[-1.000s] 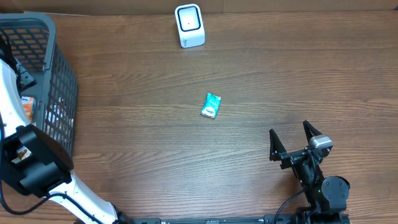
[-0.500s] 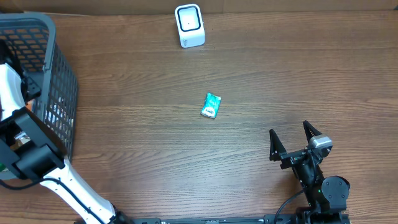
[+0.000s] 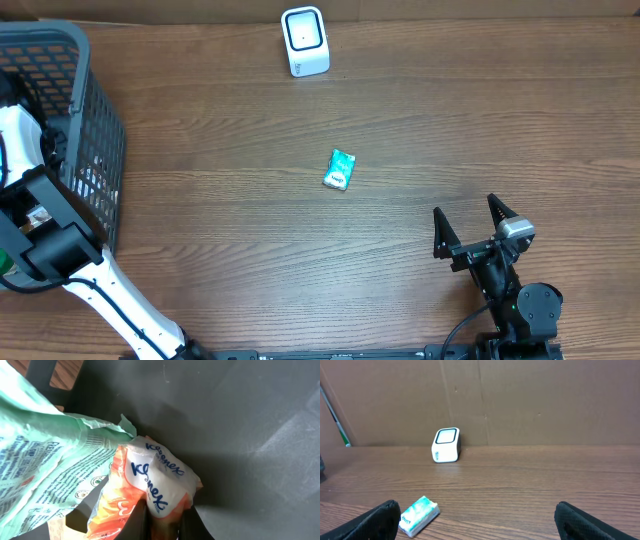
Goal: Scan the item barcode
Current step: 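Grasp the orange Kleenex tissue pack with the left gripper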
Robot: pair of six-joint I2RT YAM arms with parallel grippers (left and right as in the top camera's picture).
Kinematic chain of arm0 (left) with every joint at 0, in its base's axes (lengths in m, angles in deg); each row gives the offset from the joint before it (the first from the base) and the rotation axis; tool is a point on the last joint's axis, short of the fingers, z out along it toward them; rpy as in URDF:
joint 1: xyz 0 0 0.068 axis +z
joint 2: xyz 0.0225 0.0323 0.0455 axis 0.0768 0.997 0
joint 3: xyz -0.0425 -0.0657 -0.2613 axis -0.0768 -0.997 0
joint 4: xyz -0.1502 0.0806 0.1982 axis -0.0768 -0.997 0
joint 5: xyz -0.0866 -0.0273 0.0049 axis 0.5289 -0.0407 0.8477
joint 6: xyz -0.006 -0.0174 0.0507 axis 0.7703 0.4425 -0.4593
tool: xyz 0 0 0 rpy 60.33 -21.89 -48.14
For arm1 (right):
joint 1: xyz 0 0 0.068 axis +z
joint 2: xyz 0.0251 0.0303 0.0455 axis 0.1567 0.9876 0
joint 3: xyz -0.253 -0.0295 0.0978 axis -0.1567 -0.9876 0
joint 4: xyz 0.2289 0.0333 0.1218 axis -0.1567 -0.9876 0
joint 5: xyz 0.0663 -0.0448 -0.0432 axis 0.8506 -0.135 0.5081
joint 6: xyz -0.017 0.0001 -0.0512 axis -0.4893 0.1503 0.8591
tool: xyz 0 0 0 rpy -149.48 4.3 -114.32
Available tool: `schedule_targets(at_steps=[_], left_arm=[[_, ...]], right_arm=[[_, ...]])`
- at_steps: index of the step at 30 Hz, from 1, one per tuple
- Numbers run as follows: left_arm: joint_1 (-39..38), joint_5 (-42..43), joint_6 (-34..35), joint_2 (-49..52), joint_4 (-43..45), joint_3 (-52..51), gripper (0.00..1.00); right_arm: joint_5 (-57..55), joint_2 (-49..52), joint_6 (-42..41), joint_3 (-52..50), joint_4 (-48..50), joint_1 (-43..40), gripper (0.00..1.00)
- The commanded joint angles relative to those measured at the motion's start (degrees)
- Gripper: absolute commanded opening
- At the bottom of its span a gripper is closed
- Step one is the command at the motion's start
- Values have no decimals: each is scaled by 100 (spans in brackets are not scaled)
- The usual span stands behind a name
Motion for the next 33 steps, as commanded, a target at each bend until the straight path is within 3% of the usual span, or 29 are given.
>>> schedule_targets(at_steps=[1, 13, 23, 29, 33], left_arm=[[11, 195, -55, 225, -188, -46, 4], [2, 299, 557, -848, -887, 452, 4], [-33, 2813, 767, -3613, -614, 511, 4], [-76, 4120, 957, -4579, -468, 511, 4], [-417, 4548, 951, -5058, -664, 511, 4]], right_arm=[[31, -44, -24, -66, 33, 17, 100], [31, -44, -22, -66, 33, 17, 100], [31, -44, -22, -66, 35, 24, 100], [31, -44, -22, -66, 35, 24, 100], [31, -44, -24, -66, 35, 24, 100]])
